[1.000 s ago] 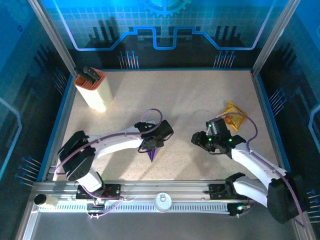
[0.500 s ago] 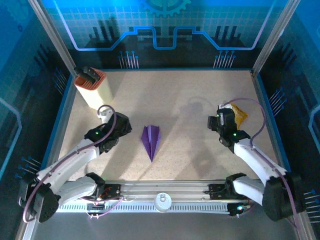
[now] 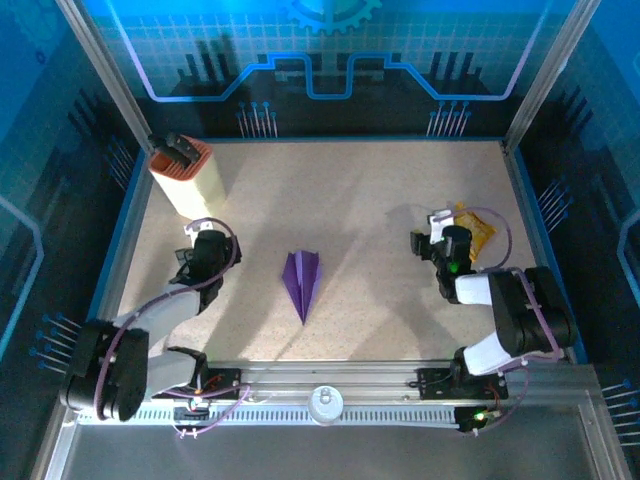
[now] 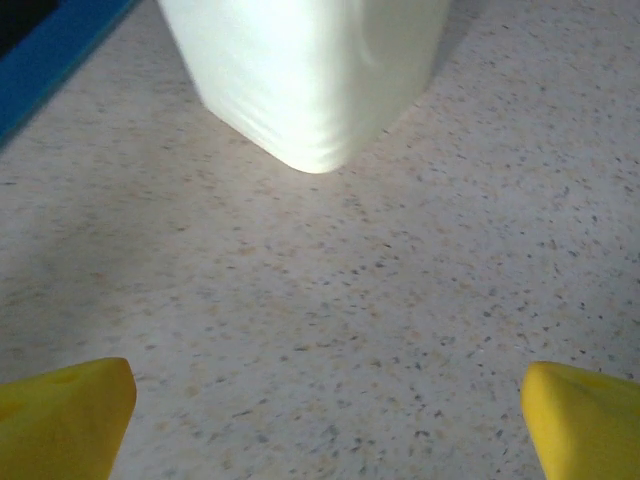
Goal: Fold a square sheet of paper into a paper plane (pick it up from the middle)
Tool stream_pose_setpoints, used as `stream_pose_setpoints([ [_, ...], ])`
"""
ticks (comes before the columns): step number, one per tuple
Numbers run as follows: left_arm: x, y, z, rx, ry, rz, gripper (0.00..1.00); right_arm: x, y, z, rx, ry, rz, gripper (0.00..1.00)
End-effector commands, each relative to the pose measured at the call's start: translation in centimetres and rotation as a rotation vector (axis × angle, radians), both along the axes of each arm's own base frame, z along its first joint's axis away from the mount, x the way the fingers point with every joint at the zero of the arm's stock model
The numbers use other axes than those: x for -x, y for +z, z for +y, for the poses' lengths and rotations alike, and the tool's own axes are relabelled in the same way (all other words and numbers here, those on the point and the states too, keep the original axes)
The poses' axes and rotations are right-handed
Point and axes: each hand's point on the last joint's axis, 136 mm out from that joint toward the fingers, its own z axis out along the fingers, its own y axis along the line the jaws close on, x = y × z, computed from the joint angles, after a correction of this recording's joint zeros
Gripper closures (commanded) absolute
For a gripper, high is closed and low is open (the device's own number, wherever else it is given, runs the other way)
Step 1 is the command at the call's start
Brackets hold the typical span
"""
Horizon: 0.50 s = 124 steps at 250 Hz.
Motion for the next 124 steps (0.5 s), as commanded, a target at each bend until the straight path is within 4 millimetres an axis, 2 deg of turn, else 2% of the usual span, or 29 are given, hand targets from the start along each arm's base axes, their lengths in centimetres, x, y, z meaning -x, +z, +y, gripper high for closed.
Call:
stream_pose_setpoints([
  [1, -3.4, 3.9, -1.2, -0.005, -0.092, -0.224, 0.00, -1.7, 3.7, 0.3, 0.021, 0.011, -0.173, 0.28],
  [18, -4.1, 4.3, -1.5, -0.034, -0.127, -0.272, 0.00, -1.9, 3.5, -0.8, 0.002, -0.050, -0.138, 0.23],
  [20, -4.2, 4.2, -1.5, -0.036, -0.131, -0.267, 0.00, -1.9, 3.5, -0.9, 0.001, -0.055, -0.139, 0.20],
  [24, -4.3, 4.1, -1.7, -0.039, -0.142, -0.252, 0.00, -2.0, 3.5, -1.0, -0.002, -0.059, -0.144, 0.03],
  [26, -4.4, 4.1, -1.8, -0.038, -0.148, -0.248, 0.00, -2.0, 3.6, -1.0, -0.003, -0.059, -0.147, 0.00],
  [45, -4.8, 3.9, -2.3, -0.032, -0.187, -0.238, 0.00, -1.9, 3.5, -1.0, 0.004, -0.061, -0.143, 0.01],
  [84, -5.1, 4.3, -1.4, -0.039, -0.211, -0.301, 0.00, -1.8, 3.6, -1.5, 0.018, -0.099, -0.155, 0.01],
  [106, -5.0, 3.1, 0.0, -0.011, -0.164, -0.370, 0.00, -1.7, 3.7, -1.7, 0.036, -0.136, -0.168, 0.01],
  [111, -5.0, 2.3, 0.1, 0.000, -0.163, -0.360, 0.00, -1.7, 3.7, -1.7, 0.037, -0.134, -0.167, 0.01],
  [124, -5.4, 2.4, 0.2, 0.004, -0.169, -0.370, 0.00, -1.7, 3.7, -1.7, 0.036, -0.136, -0.163, 0.01],
])
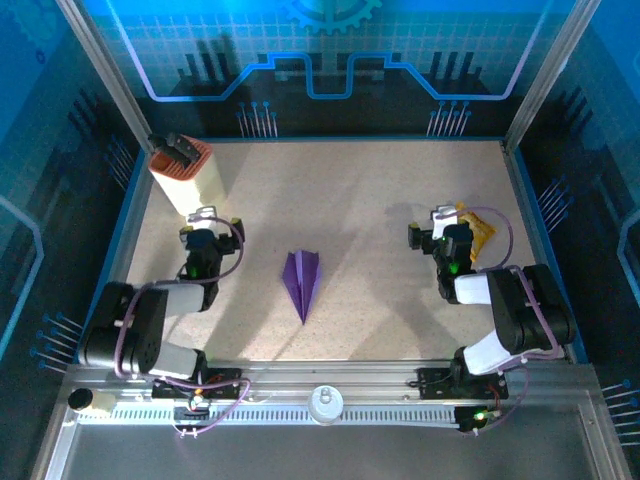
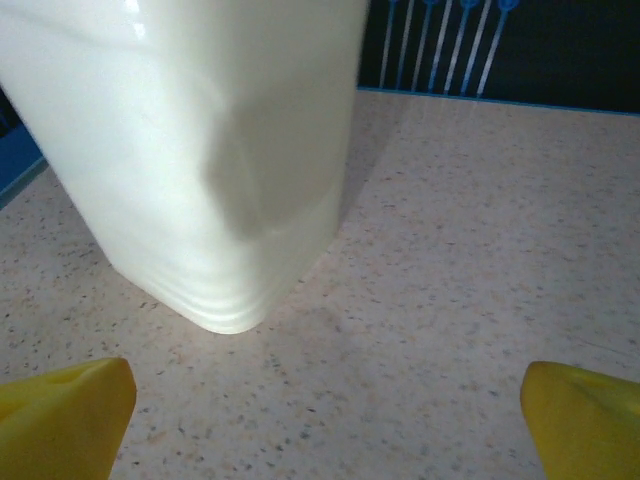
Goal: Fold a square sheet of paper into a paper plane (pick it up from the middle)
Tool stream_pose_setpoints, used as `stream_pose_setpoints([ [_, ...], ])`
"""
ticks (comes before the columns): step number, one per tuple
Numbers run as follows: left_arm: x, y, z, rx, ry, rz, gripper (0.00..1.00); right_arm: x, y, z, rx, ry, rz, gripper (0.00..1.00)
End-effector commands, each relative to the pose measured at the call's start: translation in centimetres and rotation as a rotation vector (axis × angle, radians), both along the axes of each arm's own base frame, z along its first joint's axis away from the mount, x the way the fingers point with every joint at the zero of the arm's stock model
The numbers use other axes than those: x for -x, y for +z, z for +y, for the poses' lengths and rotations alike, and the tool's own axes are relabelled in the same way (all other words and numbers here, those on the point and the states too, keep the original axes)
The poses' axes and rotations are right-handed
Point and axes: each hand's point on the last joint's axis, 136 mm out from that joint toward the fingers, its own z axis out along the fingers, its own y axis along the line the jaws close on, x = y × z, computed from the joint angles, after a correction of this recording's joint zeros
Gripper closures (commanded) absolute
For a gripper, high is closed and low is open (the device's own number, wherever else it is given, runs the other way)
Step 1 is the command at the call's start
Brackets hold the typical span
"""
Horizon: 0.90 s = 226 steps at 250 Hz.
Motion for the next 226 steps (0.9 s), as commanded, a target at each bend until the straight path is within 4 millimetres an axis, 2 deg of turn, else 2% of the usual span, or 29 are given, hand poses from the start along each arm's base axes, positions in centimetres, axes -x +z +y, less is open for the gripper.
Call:
stream_pose_setpoints([
  [1, -0.6, 0.3, 0.3, 0.026, -0.028, -0.087, 0.00, -0.5, 1.2, -0.3, 0.004, -0.044, -0.055, 0.01],
  [16, -1.4, -0.6, 0.3, 0.040, -0.035, 0.009, 0.00, -0.5, 1.3, -0.4, -0.002, -0.040, -0.055, 0.01],
  [63, -1.6, -0.5, -0.4, 0.007, -0.050, 0.000, 0.00, -0.5, 1.2, -0.4, -0.006, -0.036, -0.051, 0.01],
  [226, -1.5, -0.5, -0.4, 0.005, -0.048, -0.001, 0.00, -0.6, 1.2, -0.4, -0.006, -0.037, -0.052, 0.01],
])
